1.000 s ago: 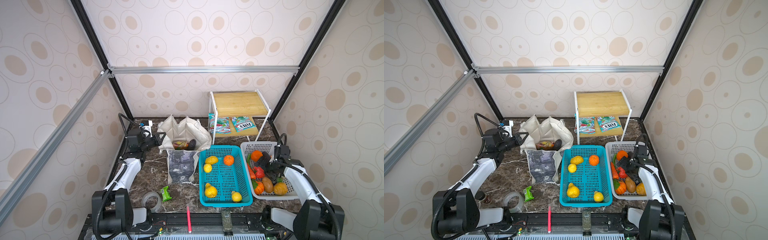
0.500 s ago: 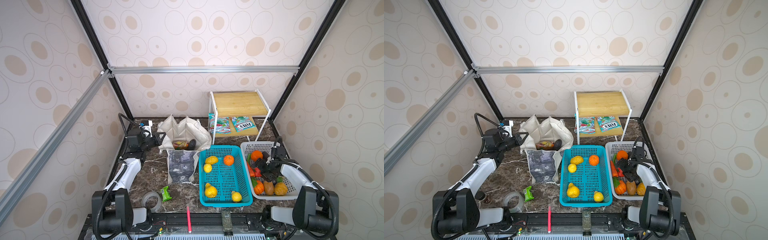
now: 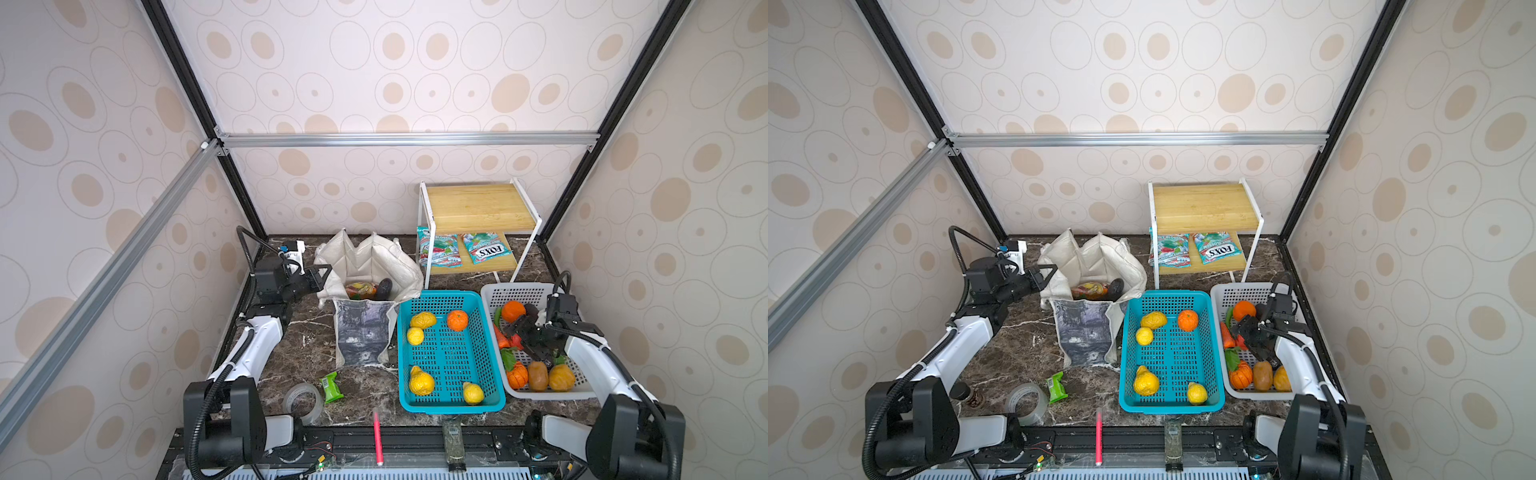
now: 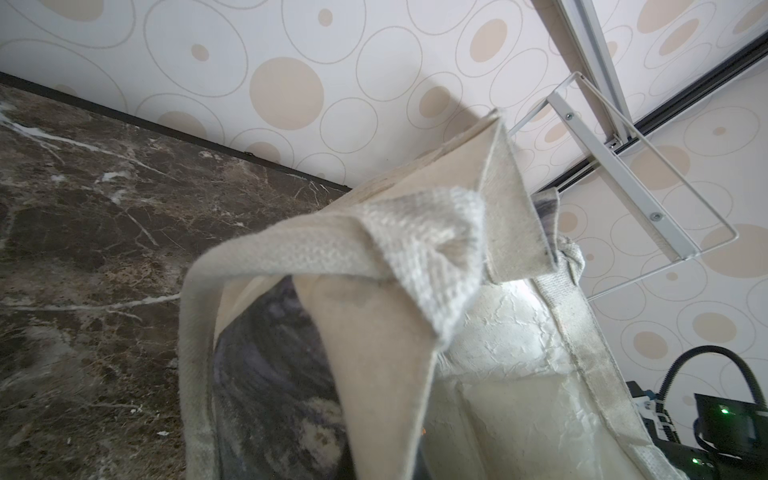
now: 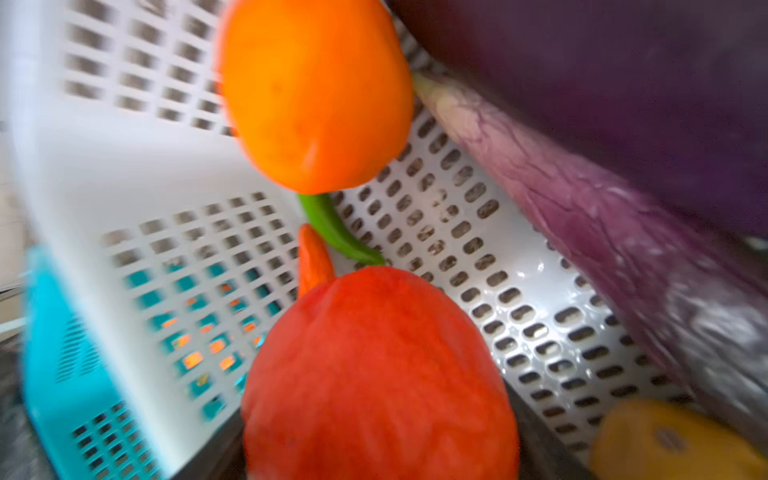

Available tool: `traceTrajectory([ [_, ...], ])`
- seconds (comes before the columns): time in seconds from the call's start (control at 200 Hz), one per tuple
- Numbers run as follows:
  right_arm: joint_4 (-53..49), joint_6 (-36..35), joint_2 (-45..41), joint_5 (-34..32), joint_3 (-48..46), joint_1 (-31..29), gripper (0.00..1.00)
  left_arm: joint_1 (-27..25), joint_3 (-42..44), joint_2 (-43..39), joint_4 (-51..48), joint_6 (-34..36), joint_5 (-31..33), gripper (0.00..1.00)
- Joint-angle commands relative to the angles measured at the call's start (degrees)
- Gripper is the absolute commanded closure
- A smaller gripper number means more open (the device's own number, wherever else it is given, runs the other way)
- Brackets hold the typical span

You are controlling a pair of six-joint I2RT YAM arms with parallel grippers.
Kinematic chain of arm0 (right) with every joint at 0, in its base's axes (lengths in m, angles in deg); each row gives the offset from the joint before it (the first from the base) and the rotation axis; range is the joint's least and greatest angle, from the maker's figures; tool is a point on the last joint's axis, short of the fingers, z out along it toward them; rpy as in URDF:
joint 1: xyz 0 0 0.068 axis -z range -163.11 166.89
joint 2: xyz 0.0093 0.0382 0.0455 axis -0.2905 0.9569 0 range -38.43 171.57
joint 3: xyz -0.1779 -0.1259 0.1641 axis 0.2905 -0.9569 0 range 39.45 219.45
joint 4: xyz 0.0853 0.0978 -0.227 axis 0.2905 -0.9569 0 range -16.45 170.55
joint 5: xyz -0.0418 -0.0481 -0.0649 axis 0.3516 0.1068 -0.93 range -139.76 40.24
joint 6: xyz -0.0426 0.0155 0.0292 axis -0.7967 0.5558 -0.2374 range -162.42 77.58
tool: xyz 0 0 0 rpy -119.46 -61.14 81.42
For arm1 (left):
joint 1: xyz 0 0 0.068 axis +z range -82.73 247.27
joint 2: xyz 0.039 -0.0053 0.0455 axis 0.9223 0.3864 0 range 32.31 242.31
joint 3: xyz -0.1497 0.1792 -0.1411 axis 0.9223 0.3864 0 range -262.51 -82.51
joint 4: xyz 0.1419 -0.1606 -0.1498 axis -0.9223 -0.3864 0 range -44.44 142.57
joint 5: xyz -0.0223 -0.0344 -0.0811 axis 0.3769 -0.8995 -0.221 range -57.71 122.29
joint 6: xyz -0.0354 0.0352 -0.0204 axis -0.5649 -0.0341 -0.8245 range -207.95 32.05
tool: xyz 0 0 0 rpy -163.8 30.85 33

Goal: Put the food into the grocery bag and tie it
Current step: 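Close the right gripper on the red tomato and lift it, then carry the red tomato with the right gripper into the tote bag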

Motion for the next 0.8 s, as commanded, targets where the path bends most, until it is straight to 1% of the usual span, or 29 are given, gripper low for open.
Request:
traceTrajectory([
  [0.0, -3.65, -0.61, -4.91, -1.16, 2.95, 0.23, 0.35, -0.08, -1.18, -0.37, 1.84, 0.89, -1.32, 1.0],
  [0.095, -5.06, -0.42, -7.28, -1.72, 4.47, 0.23, 0.35, -0.08, -1.2, -0.56, 1.95, 0.81, -1.37, 1.0],
  [0.255, -8.17, -1.22, -8.55, -1.91, 8.35, 0.23, 0.36, -0.09, -0.94, -1.0, 2.27, 0.71, -1.49, 1.0],
  [0.4, -8.81, -1.06, -10.33, 2.43, 12.06, -0.02, 0.37, -0.13, -1.03, -1.04, 2.34, 0.64, -1.53, 1.0],
  [0.485, -9.62, -0.43, -10.79, 3.65, 14.84, -1.26, 0.39, -0.15, -1.01, -1.05, 2.51, 0.46, -1.7, 1.0],
  [0.65, -10.65, 1.08, -9.43, 1.96, 21.27, -8.39, 0.4, -0.12, -0.82, -1.32, 2.55, 0.36, -1.67, 1.0],
  [0.795, -9.31, 3.0, -6.24, -1.99, 27.0, -17.85, 0.41, -0.15, -0.83, -1.45, 2.56, 0.35, -1.77, 1.0],
])
